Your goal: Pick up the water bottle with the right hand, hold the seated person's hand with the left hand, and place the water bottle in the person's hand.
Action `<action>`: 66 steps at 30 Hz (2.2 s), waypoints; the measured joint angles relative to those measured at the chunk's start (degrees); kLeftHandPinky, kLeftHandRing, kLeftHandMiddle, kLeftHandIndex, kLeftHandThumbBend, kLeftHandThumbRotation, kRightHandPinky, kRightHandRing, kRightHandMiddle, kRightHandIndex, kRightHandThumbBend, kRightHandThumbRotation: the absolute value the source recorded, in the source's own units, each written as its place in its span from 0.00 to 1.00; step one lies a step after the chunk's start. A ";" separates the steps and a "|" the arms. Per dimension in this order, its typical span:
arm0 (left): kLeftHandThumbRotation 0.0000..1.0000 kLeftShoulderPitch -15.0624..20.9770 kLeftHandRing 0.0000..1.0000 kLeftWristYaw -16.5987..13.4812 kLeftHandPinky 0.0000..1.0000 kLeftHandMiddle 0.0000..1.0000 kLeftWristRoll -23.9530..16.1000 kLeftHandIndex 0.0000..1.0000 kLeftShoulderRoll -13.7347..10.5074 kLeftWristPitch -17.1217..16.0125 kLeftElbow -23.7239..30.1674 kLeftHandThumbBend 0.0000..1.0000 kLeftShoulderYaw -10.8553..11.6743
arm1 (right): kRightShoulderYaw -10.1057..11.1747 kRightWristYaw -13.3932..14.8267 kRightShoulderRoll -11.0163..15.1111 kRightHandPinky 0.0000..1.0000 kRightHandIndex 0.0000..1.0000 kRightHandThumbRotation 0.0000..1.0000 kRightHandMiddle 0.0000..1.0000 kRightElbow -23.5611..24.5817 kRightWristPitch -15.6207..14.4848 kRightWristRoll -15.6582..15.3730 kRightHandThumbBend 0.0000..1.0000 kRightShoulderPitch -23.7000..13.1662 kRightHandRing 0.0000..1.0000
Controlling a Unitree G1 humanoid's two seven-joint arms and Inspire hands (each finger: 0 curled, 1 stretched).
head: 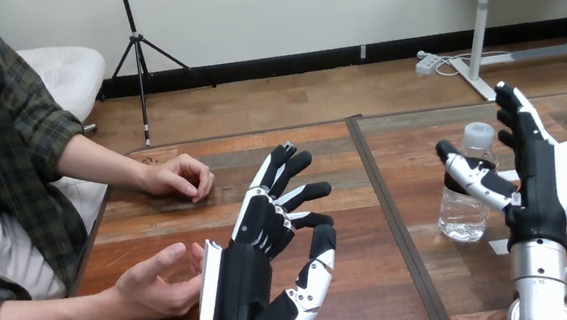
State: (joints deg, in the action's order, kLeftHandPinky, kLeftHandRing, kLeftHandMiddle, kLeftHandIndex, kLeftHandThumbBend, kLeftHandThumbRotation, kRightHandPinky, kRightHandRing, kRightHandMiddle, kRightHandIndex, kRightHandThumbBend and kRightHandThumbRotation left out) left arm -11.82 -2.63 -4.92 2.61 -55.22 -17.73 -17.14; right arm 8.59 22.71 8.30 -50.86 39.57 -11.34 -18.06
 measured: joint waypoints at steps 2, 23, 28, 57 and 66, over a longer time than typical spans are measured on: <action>0.00 0.00 0.75 0.02 0.60 0.87 0.02 0.90 0.00 0.00 0.00 0.26 0.00 | -0.13 0.09 0.23 0.88 0.87 0.00 0.90 -0.66 -0.18 -0.22 0.68 -0.23 0.90; 0.00 -0.03 0.75 0.14 0.61 0.87 0.02 0.91 0.00 0.00 0.06 0.26 -0.01 | -1.17 0.21 2.61 0.80 0.86 0.00 0.86 -6.16 -2.15 -0.39 0.72 -3.11 0.84; 0.00 -0.03 0.75 0.19 0.61 0.87 0.07 0.91 0.00 0.00 0.06 0.26 0.00 | -1.52 0.21 3.27 0.78 0.86 0.00 0.86 -7.31 -2.55 -0.40 0.72 -3.58 0.83; 0.00 -0.11 0.75 0.26 0.61 0.86 0.01 0.90 -0.02 0.07 0.50 0.28 0.09 | -1.60 -2.80 3.31 0.91 0.88 0.00 0.90 -13.43 -7.58 2.34 0.72 -5.77 0.91; 0.00 -0.14 0.75 0.28 0.62 0.86 0.01 0.91 -0.03 0.08 0.57 0.28 0.10 | -1.63 -3.65 3.31 0.92 0.89 0.00 0.90 -14.98 -9.01 2.68 0.73 -7.10 0.92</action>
State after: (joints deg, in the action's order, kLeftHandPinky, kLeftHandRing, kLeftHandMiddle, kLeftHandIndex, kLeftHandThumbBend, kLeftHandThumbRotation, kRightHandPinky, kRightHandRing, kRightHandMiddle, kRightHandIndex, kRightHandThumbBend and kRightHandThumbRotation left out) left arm -11.97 -2.35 -4.91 2.58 -55.14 -17.16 -17.05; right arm 6.96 19.07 11.60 -65.83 30.56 -8.66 -25.16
